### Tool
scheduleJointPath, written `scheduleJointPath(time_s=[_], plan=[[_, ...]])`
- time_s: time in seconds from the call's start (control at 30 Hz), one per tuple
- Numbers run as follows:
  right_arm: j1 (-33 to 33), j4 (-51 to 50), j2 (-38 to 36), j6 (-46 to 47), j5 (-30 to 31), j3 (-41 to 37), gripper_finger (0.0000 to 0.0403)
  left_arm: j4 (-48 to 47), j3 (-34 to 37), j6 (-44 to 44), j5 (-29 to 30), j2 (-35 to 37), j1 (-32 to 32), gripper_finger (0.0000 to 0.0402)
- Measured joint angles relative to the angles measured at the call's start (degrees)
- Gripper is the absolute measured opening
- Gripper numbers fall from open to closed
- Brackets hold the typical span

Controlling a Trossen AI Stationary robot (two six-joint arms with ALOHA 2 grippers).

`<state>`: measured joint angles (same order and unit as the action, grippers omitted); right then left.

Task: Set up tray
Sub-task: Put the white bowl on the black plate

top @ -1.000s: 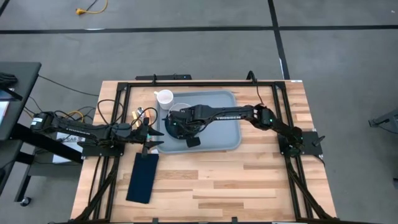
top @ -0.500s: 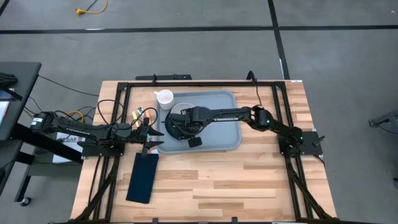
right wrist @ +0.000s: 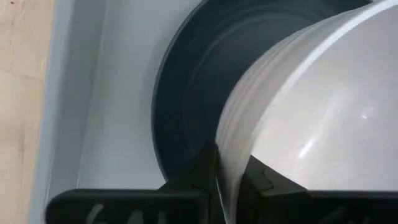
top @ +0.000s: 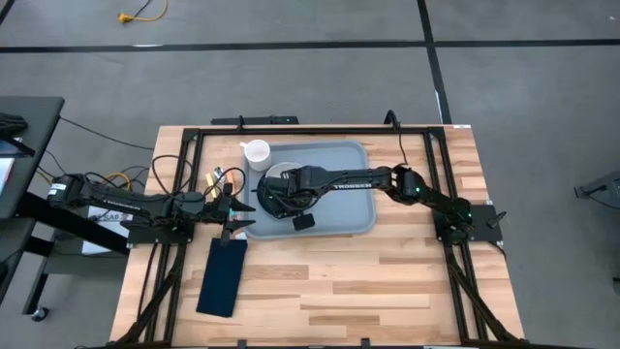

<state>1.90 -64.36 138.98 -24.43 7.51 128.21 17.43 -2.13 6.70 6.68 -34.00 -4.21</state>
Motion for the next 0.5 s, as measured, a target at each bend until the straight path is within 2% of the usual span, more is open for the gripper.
scheduleJointPath(time_s=[0.5], plan=[[0.0, 0.7, 0.0, 0.0, 0.8, 0.0, 0.0069, 0.0, 0.0, 0.0, 0.0, 0.0, 0.0, 0.0167]])
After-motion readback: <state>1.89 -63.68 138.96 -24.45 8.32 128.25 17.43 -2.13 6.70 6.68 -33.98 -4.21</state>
